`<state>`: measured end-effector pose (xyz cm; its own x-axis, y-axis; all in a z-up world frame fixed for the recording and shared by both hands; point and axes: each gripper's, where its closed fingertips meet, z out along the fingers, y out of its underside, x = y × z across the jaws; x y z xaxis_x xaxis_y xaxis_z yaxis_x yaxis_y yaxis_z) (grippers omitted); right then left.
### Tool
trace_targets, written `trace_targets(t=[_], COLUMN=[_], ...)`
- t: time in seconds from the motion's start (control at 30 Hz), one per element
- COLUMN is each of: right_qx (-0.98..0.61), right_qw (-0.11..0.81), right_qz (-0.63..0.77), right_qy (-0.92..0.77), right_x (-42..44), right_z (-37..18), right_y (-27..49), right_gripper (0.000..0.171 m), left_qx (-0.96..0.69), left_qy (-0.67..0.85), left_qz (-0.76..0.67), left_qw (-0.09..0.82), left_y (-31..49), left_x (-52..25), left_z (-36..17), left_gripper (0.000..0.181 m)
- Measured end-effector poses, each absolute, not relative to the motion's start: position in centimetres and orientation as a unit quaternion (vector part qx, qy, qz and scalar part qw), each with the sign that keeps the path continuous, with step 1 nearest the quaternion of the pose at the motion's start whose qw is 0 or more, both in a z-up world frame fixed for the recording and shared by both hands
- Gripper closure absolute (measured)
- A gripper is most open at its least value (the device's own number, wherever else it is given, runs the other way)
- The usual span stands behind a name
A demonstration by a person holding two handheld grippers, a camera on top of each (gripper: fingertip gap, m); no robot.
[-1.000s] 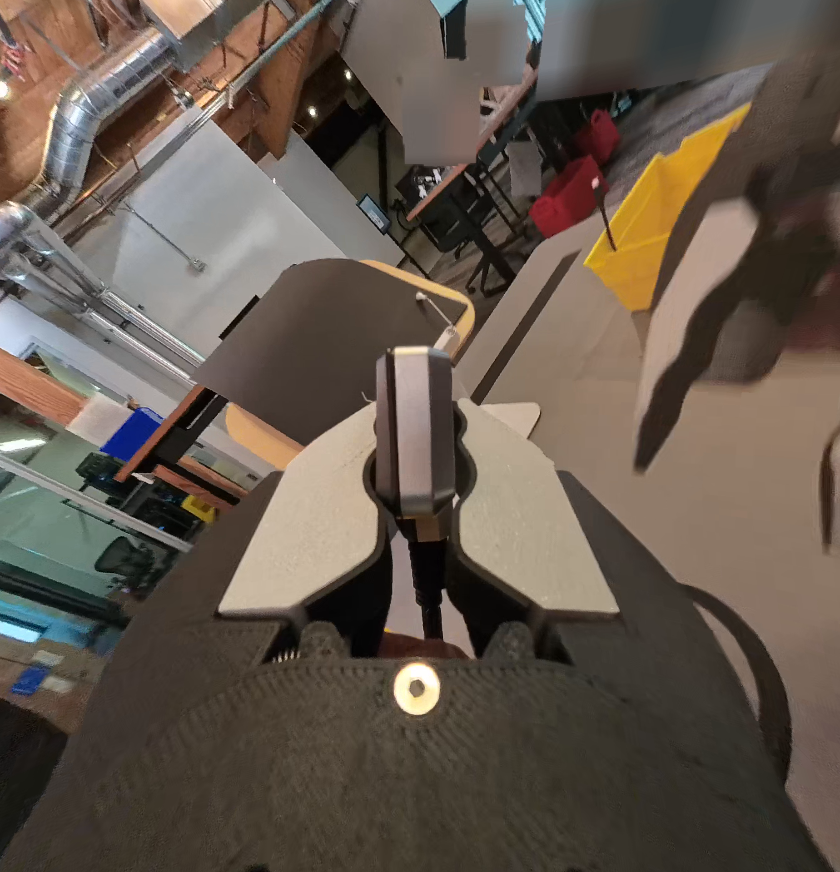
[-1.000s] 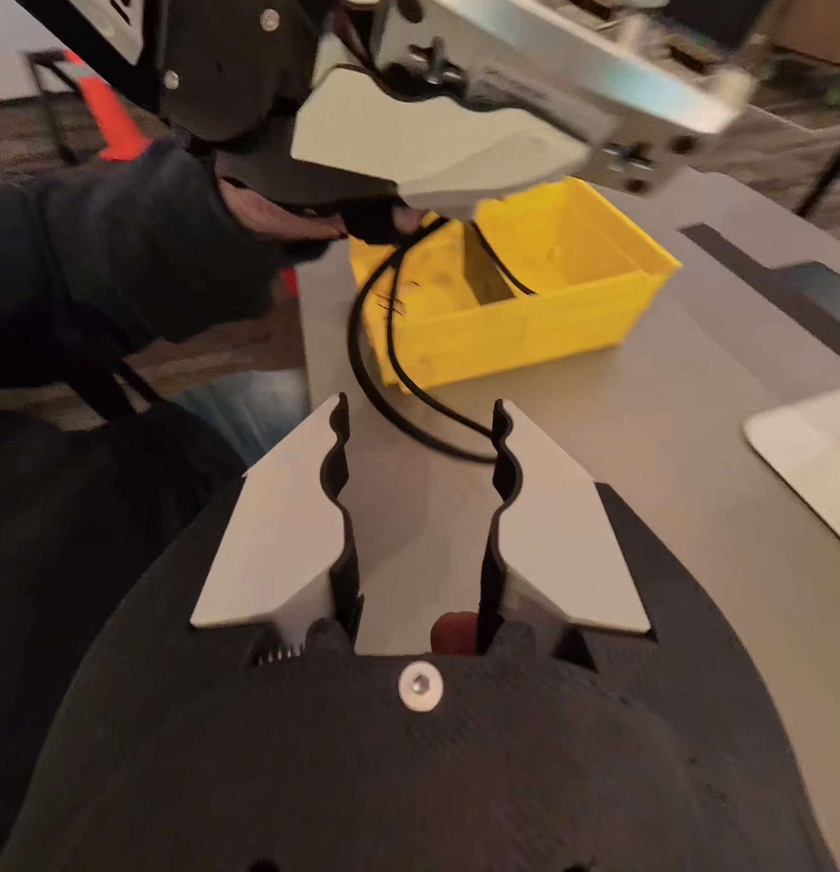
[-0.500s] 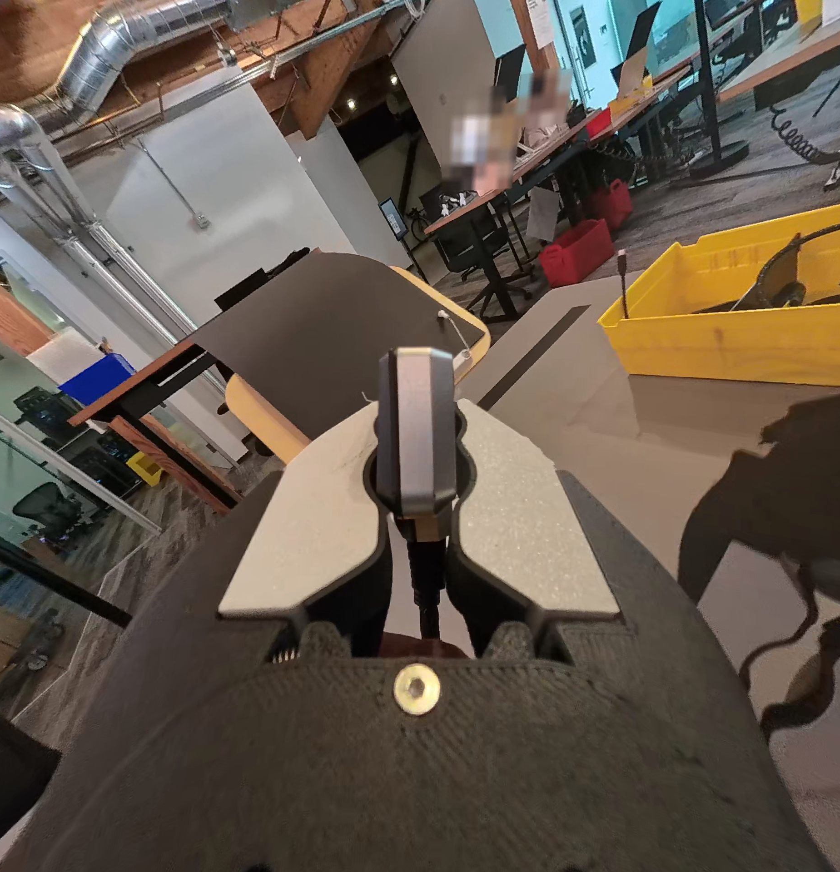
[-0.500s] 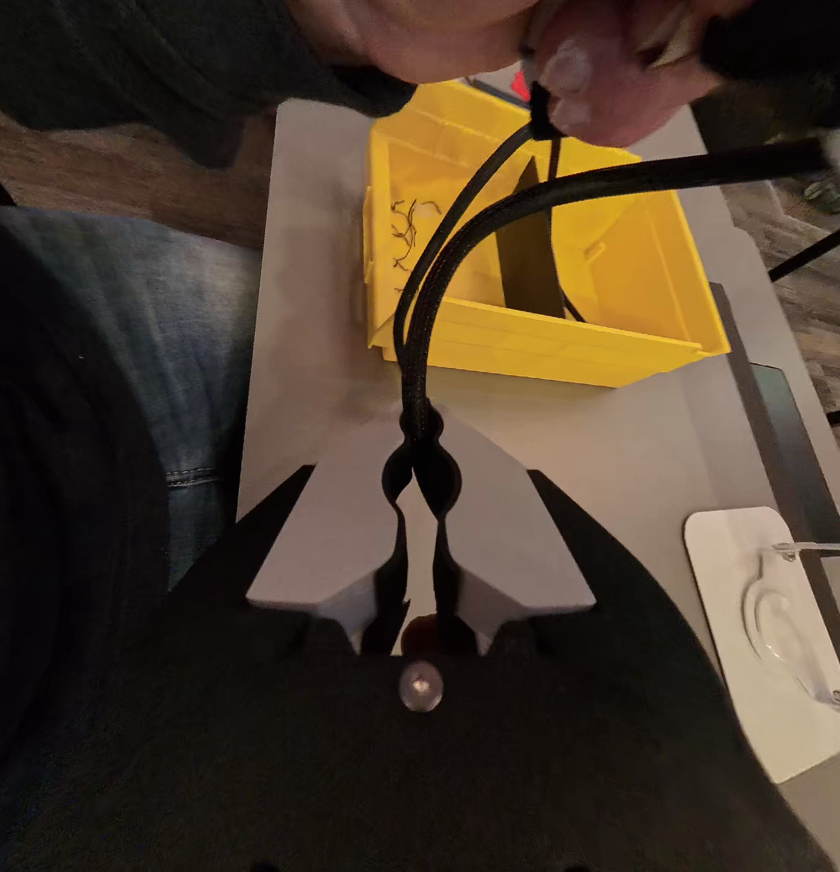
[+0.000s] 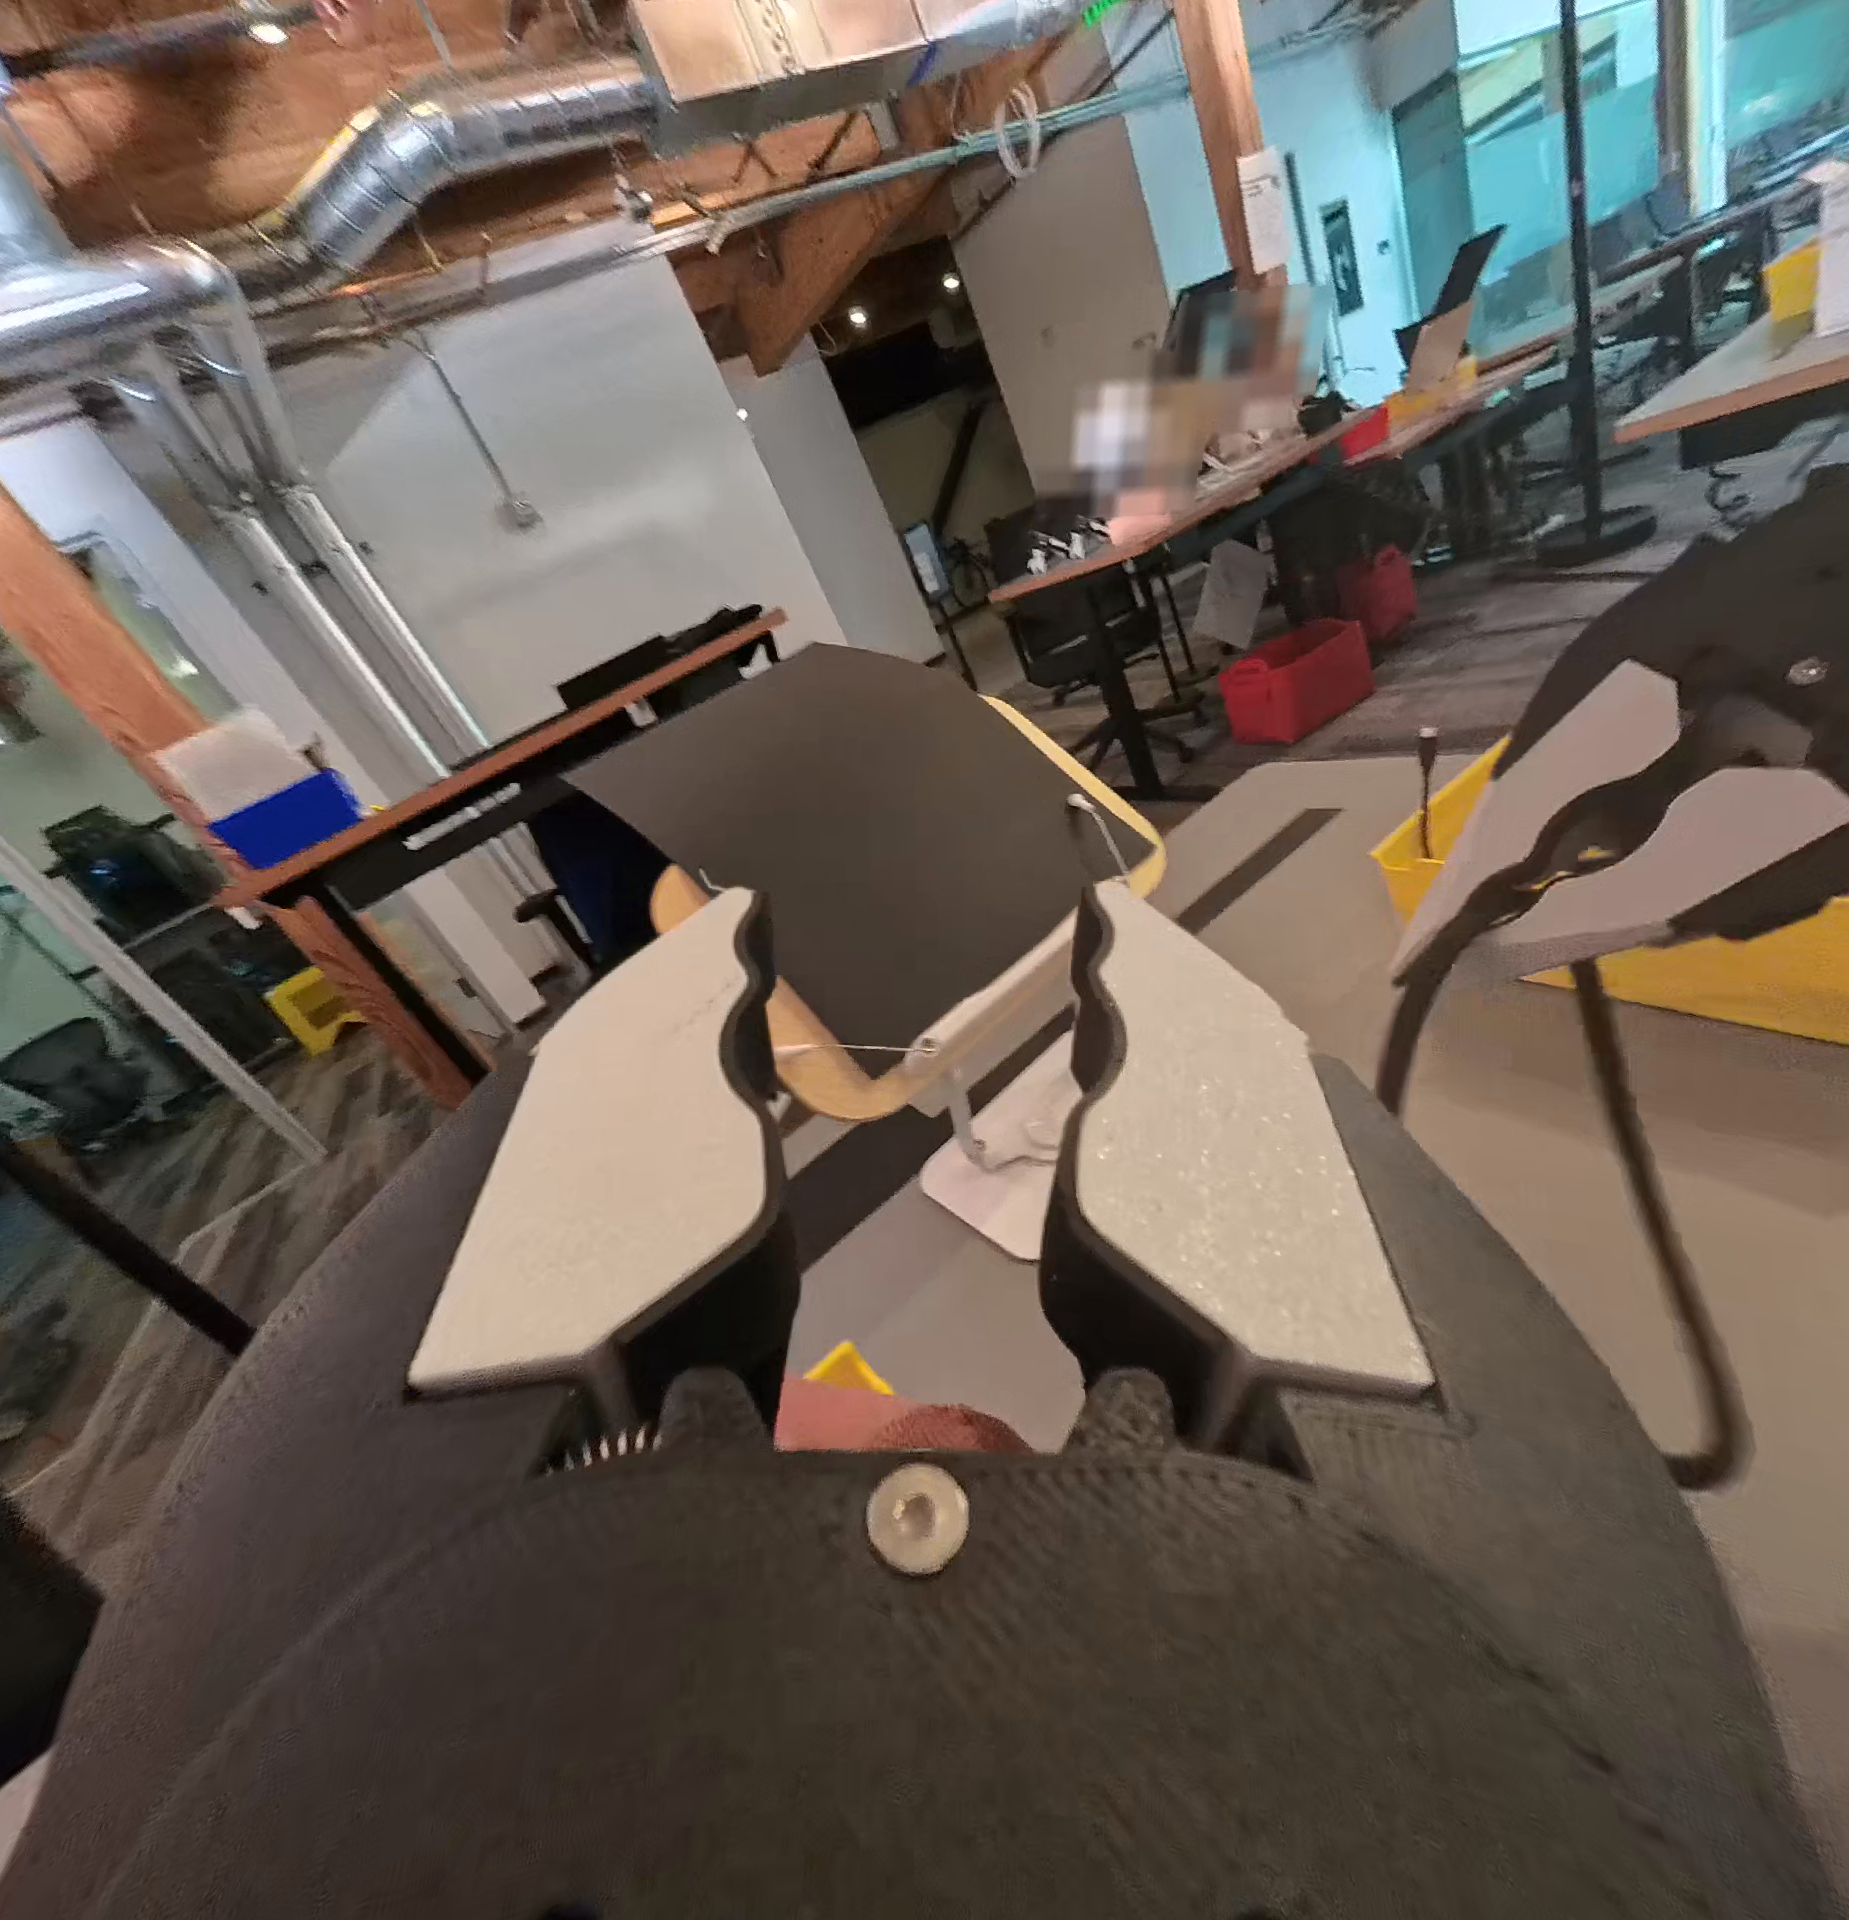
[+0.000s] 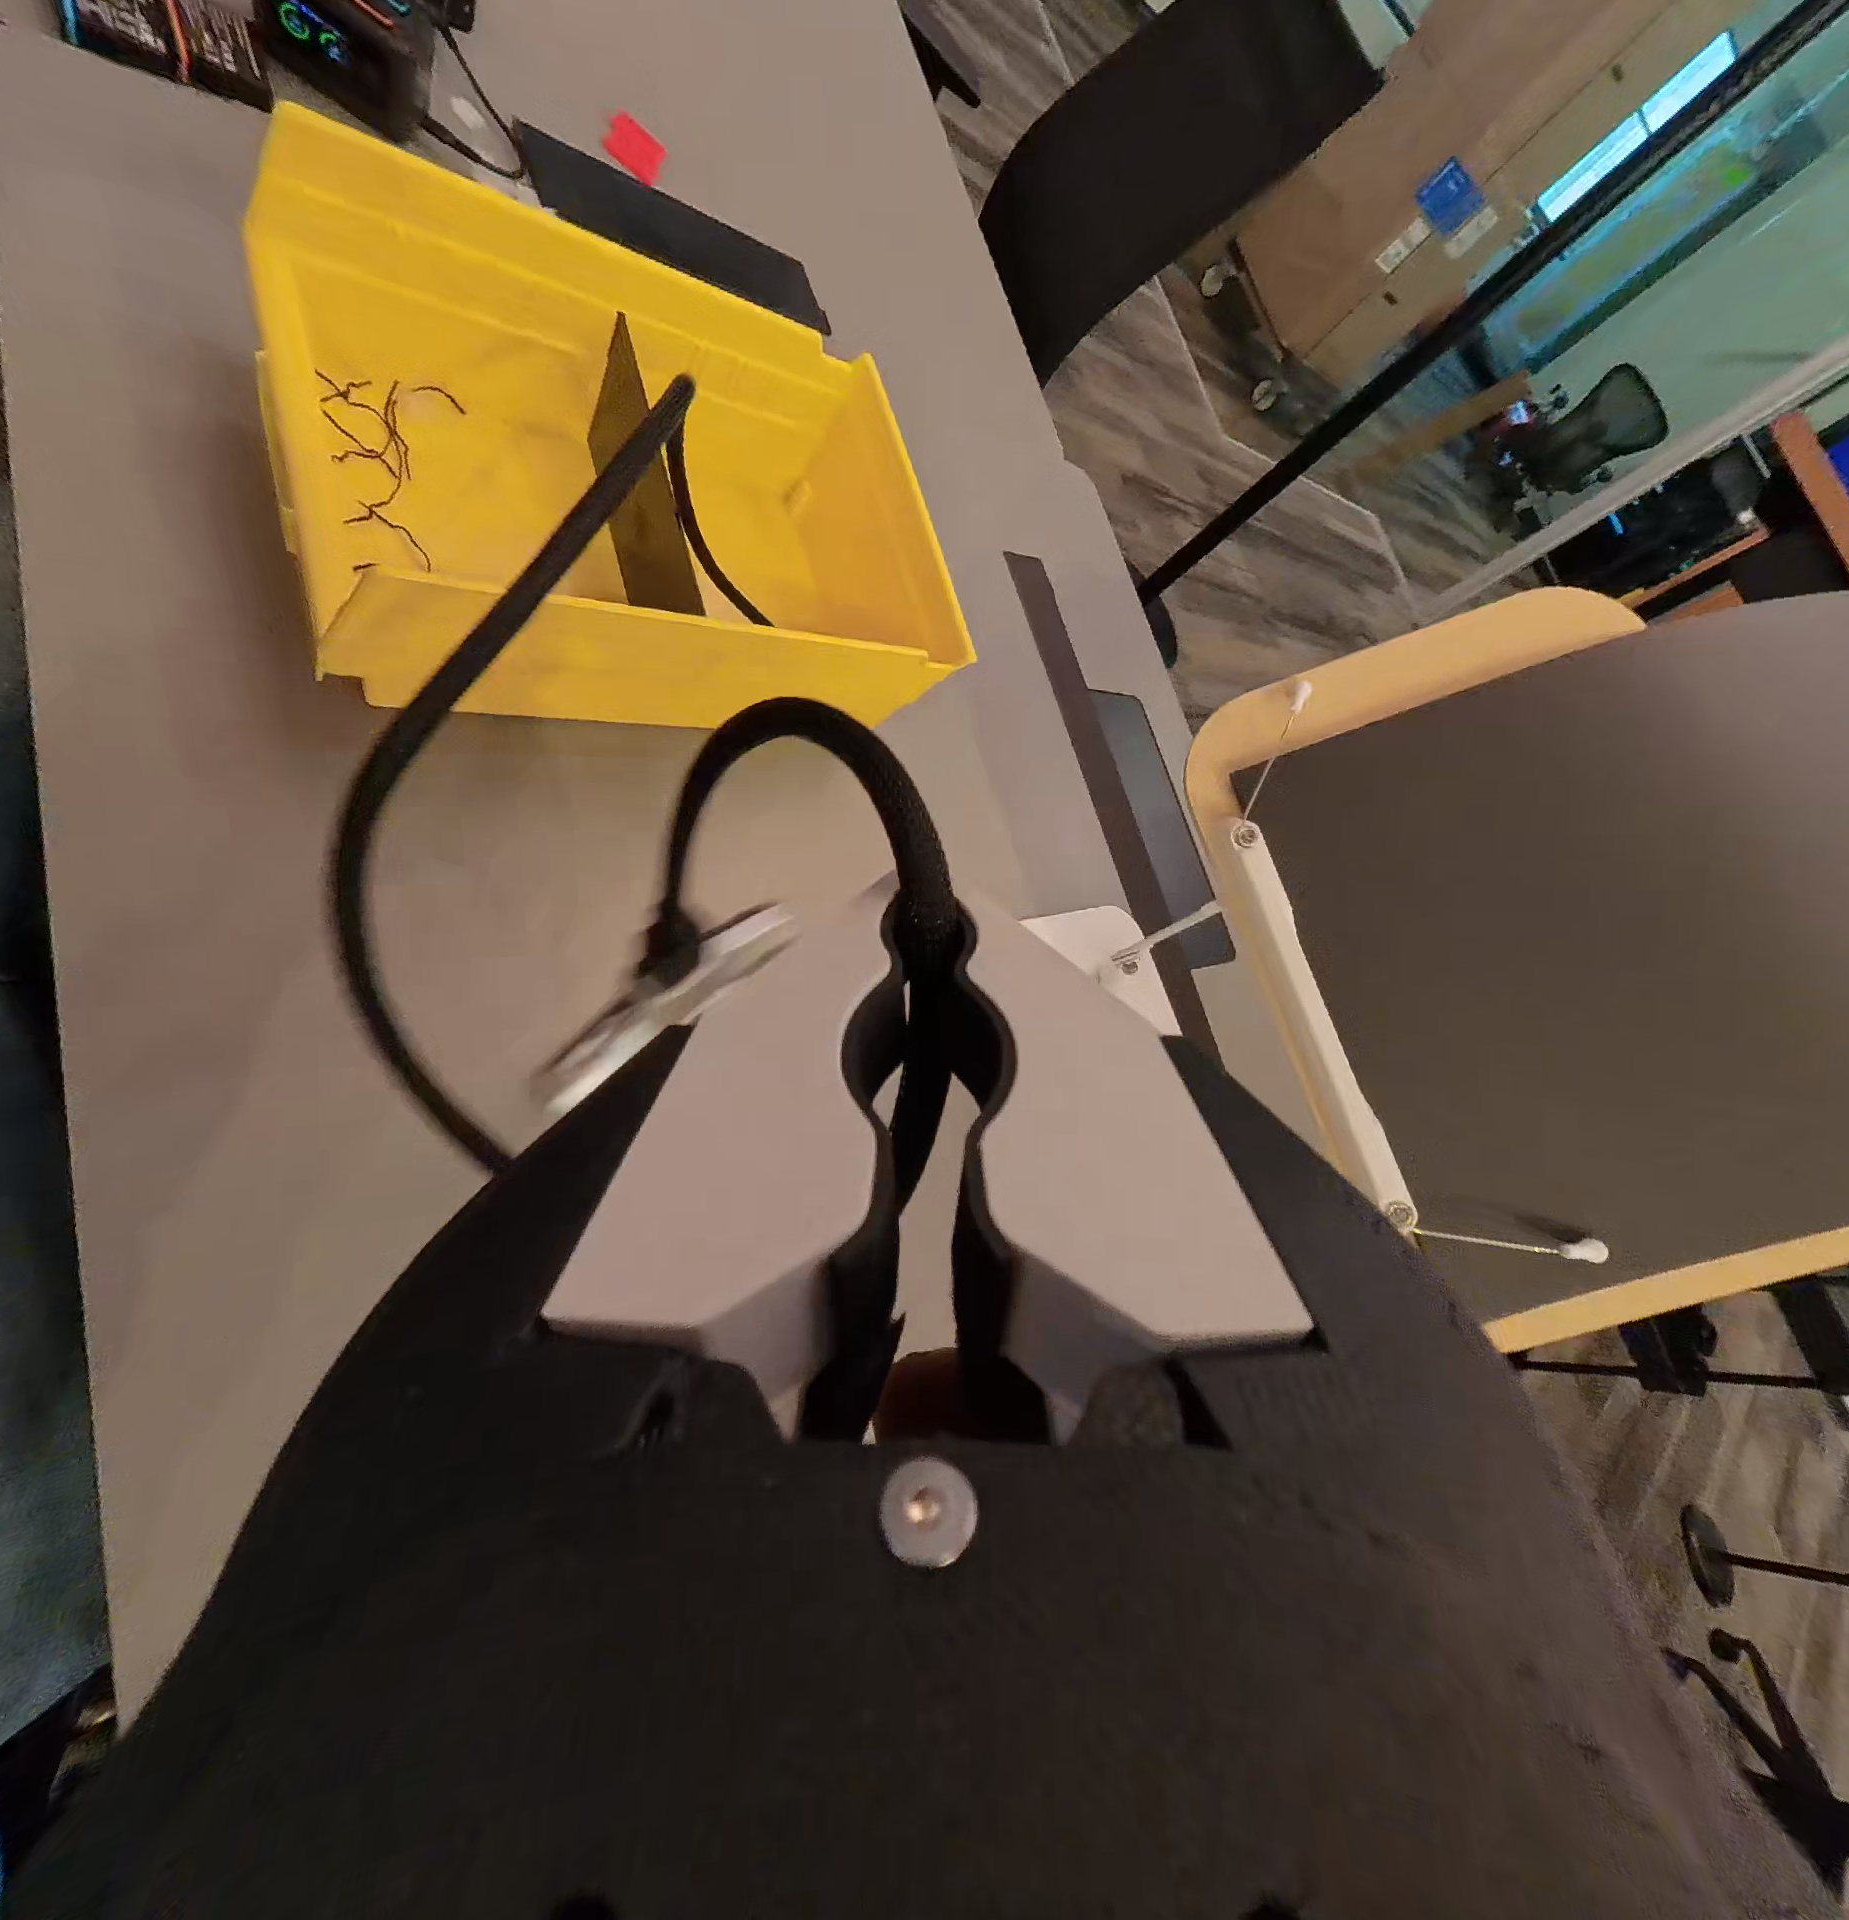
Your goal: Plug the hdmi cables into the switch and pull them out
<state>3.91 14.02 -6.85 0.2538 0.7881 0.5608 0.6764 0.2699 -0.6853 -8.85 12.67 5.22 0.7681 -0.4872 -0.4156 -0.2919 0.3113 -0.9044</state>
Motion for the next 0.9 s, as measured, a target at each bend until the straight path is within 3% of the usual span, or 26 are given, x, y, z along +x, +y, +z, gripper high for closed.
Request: trace_targets(t=[0.23,0.4,0.53,0.6,0.67,0.73,0.9], right_qx=[-0.606,-0.609,-0.611,-0.614,-0.618,-0.620,-0.618], right_qw=[0.537,0.528,0.525,0.523,0.520,0.515,0.500], right_qz=[0.099,0.095,0.097,0.105,0.111,0.123,0.170], right_qy=[-0.579,-0.584,-0.584,-0.581,-0.579,-0.579,-0.582], right_x=[5.8,5.5,5.0,4.8,4.8,4.7,3.8], right_z=[-3.6,-4.8,-5.9,-6.3,-6.8,-7.4,-9.4], right_y=[14.4,14.7,14.9,15.1,15.2,15.1,14.3], right_gripper=[0.171,0.171,0.171,0.171,0.171,0.171,0.171], left_qx=[-0.593,-0.662,-0.704,-0.712,-0.716,-0.709,-0.672], left_qy=[0.358,0.482,0.563,0.585,0.589,0.590,0.577], left_qz=[0.002,0.092,0.071,0.077,0.104,0.118,0.121], left_qw=[0.721,0.566,0.427,0.381,0.359,0.367,0.448], left_y=[12.8,14.9,15.4,15.8,16.8,17.8,18.5], left_x=[-11.5,-13.1,-14.6,-15.1,-15.7,-15.5,-13.1], left_z=[5.3,-3.2,-11.7,-14.8,-16.8,-17.5,-14.3], left_gripper=[0.140,0.137,0.122,0.123,0.136,0.178,0.181])
